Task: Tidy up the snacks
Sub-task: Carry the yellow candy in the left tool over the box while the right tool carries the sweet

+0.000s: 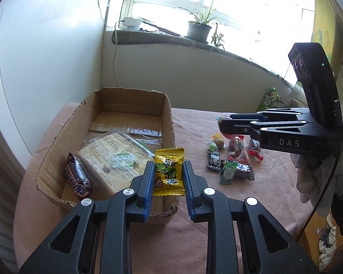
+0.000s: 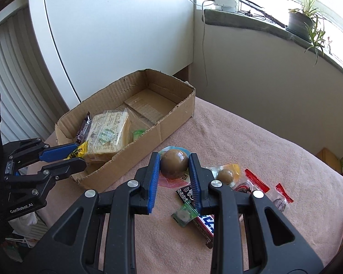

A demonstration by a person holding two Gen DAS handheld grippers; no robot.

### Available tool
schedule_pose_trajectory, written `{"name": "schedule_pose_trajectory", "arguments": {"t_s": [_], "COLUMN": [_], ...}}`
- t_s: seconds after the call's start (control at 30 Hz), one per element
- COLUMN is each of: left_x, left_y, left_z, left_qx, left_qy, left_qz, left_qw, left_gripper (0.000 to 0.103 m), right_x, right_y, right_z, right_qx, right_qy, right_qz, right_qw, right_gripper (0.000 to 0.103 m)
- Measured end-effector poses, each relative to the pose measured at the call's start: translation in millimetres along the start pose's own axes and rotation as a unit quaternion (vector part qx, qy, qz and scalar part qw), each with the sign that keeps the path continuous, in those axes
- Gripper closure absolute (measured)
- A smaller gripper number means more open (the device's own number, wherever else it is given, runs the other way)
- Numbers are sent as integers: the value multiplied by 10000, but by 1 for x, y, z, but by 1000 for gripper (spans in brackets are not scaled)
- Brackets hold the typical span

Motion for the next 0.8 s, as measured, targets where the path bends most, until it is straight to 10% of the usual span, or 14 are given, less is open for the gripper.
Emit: {"name": "schedule_pose_trajectory", "arguments": {"t_s": [0.8], "left_x": [6], "left_y": [18], "left_z": [-40], "left_qx": [-188], "left_qy": [472], "left_qz": [121], "left_qw": [9986], "left_gripper": [80], "right_x": [64], "right_y": [62], "right_z": [-25], "right_qx": [-263], "right_qy": [342], "right_qz": [-76], "right_qw": [9990], "right_gripper": [76]}}
Point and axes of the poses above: each gripper's, at about its wrist camera, not at the fingertips, and x roughly the way its jaws point, z to its right, y to its top, the point moved 5 cm from there along x, roughly the way its jaws point, and after that the axes turned 14 degrees about -x, right-handed, at the moved point
